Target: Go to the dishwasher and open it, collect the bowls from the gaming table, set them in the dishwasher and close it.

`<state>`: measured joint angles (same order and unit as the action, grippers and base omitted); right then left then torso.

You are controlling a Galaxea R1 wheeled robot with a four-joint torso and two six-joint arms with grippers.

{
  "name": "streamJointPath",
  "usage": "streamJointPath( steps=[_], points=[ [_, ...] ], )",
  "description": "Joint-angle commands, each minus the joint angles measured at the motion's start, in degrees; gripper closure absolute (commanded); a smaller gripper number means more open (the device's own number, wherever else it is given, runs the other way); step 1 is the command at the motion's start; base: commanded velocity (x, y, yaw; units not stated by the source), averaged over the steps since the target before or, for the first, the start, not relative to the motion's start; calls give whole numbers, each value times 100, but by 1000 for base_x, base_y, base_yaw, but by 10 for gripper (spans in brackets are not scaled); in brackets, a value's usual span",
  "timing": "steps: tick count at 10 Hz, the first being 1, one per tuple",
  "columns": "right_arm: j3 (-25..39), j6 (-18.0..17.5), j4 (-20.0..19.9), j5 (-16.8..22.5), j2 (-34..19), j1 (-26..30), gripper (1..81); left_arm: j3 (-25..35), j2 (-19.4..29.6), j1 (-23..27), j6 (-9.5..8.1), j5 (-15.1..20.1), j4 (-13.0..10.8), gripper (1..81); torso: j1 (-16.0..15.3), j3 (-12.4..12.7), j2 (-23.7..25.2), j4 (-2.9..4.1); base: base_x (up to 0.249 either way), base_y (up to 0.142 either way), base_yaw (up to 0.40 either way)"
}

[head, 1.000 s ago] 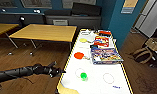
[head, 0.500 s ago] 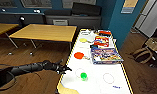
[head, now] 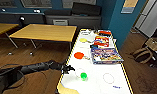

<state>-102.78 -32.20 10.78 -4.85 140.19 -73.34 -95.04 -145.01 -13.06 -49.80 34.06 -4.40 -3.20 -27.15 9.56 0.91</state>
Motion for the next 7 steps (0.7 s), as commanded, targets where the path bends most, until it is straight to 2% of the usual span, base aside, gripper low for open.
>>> streamJointPath(
  steps=[1,3,7],
  points=[
    [110,12,118,274,-173,236,811,-224,-353,817,-47,171,9,10,0,0,0,0,0,0,0],
    [31,3,118,274,-129,262,811,-516,-600,817,-171,364,9,10,0,0,0,0,0,0,0],
    [-101,-6,126,362,-24,297,811,-964,-1127,800,-171,461,-52,10,0,-2,0,0,0,0,0]
  ],
)
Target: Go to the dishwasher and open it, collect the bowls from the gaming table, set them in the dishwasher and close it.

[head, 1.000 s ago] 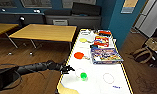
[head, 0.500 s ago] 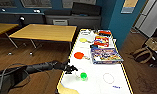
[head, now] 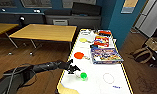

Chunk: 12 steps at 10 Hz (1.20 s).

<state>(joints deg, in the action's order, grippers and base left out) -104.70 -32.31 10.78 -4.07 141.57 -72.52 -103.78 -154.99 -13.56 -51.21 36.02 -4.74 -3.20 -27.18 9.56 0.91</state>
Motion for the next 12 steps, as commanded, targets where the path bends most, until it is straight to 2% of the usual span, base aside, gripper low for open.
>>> streamJointPath(
  steps=[1,2,3,5,6,8,11,12],
  points=[
    [66,5,126,284,-153,216,811,-169,-216,832,-29,282,-27,10,0,0,0,0,0,0,0],
    [48,4,126,284,-153,216,811,-256,-312,815,-29,326,-27,10,0,0,0,0,0,0,0],
    [48,5,126,284,-153,224,811,-345,-409,806,-37,326,-114,10,0,-278,0,0,0,0,0],
    [48,14,126,284,-153,224,811,-538,-603,805,-55,422,-123,10,0,-429,0,0,0,0,0],
    [48,14,126,284,-153,224,811,-617,-700,805,-55,484,-141,10,-2,-260,-2,0,0,0,0],
    [74,22,135,284,-135,242,811,-644,-771,805,-55,485,-132,10,-5,-374,-4,0,0,0,0],
    [100,14,126,302,-135,268,811,-705,-850,727,-47,476,-150,10,-7,-370,-6,0,0,0,0],
    [100,14,126,301,-144,268,811,-705,-876,640,-47,467,-228,10,-7,-370,-6,0,0,0,0]
  ],
)
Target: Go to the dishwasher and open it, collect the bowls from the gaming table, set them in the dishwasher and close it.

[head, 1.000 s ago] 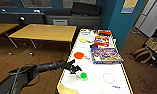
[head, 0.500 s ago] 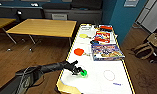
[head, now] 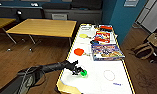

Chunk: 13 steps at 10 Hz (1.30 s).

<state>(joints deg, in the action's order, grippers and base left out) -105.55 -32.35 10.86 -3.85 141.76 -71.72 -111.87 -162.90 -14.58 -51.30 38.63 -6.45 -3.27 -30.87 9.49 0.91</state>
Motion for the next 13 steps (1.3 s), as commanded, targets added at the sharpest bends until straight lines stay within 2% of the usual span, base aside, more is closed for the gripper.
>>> streamJointPath(
  steps=[1,3,4,6,9,10,11,12,13],
  points=[
    [185,10,118,279,-163,188,811,96,-111,637,-38,180,-119,10,0,0,0,0,0,0,0],
    [185,10,118,280,-155,197,811,86,-155,409,-38,171,-260,10,0,0,0,0,0,0,0],
    [176,10,118,289,-155,205,811,191,-146,250,5,180,-400,811,0,0,0,0,0,0,0],
    [175,10,118,341,-128,249,811,859,46,257,-56,163,-866,811,0,0,0,0,0,0,0],
    [185,18,135,341,-119,214,811,2114,643,837,-117,153,-999,811,0,0,0,0,0,0,0],
    [185,27,135,333,-128,188,811,2553,924,882,-108,127,-1094,811,0,0,0,0,0,0,0],
    [158,27,127,332,-128,153,811,3018,1266,812,-108,48,-1279,811,0,0,0,0,0,0,0],
    [167,36,127,332,-137,126,811,3477,1644,724,-108,48,-1359,811,0,0,0,0,0,0,0],
    [185,36,127,332,-172,100,811,3864,2015,549,-117,48,-1491,811,0,198,0,0,0,0,0]
  ],
)
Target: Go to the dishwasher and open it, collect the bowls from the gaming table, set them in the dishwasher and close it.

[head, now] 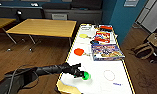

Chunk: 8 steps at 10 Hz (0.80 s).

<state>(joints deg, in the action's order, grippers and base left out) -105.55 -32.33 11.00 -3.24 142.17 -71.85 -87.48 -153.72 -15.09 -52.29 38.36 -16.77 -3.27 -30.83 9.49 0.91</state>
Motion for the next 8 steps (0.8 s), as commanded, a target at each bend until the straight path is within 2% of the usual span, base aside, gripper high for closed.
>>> streamJointPath(
  steps=[1,3,5,6,7,8],
  points=[
    [158,34,113,272,-221,87,811,1732,1447,346,-18,84,-598,811,0,238,0,0,0,0,0],
    [149,43,113,263,-204,34,811,2059,2011,-261,-19,66,-994,811,-2,382,0,0,0,0,0],
    [149,43,122,263,-186,8,811,2314,2460,-1034,-19,-171,-1407,811,0,584,0,0,0,0,0],
    [141,43,122,263,-151,-10,811,2402,2713,-1464,-19,-372,-1783,811,0,676,0,0,0,0,0],
    [141,43,113,263,-133,-10,811,2428,2891,-1842,-19,-584,-2031,811,0,781,0,0,0,0,0],
    [141,34,113,263,-133,-18,811,2428,3145,-2229,-10,-1048,-2303,811,2,855,0,0,0,0,0]
  ],
)
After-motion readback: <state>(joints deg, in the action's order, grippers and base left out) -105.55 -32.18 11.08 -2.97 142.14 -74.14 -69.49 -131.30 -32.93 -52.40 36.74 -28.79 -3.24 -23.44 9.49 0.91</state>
